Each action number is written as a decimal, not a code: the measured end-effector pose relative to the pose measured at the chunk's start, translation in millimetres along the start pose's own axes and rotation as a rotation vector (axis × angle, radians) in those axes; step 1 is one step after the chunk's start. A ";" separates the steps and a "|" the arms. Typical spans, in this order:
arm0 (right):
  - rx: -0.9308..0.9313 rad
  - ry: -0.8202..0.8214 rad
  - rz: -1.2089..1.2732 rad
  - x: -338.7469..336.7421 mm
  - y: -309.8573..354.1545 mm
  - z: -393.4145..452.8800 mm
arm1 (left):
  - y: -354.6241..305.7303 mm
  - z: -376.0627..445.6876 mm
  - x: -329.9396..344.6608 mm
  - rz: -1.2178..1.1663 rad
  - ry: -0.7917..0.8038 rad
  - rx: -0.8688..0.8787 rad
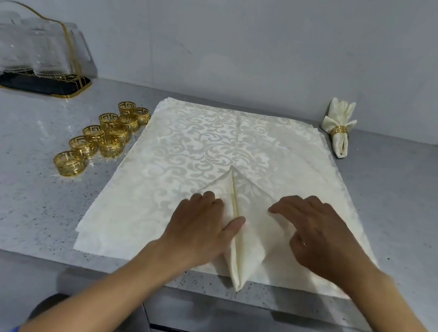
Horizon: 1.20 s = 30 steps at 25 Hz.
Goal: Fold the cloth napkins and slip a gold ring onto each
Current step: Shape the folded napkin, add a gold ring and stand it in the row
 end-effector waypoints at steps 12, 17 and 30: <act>-0.289 0.012 -0.022 -11.2 35.2 -3.1 | -7.1 -4.8 12.9 0.057 0.214 -0.085; -0.168 0.132 0.364 -11.2 38.5 -7.0 | -25.4 -0.6 4.0 0.014 0.141 0.071; 0.004 0.290 0.909 25.2 12.8 -20.2 | -26.4 -23.3 12.7 -0.153 -0.114 0.299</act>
Point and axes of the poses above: each hand's wrist, its own z-axis towards the middle knuckle, its own x-axis out of the palm, y = z × x, the point moved 9 cm from there along z, towards the middle knuckle, and after that the axes turned 7 degrees about -z, right-handed, at the moved point
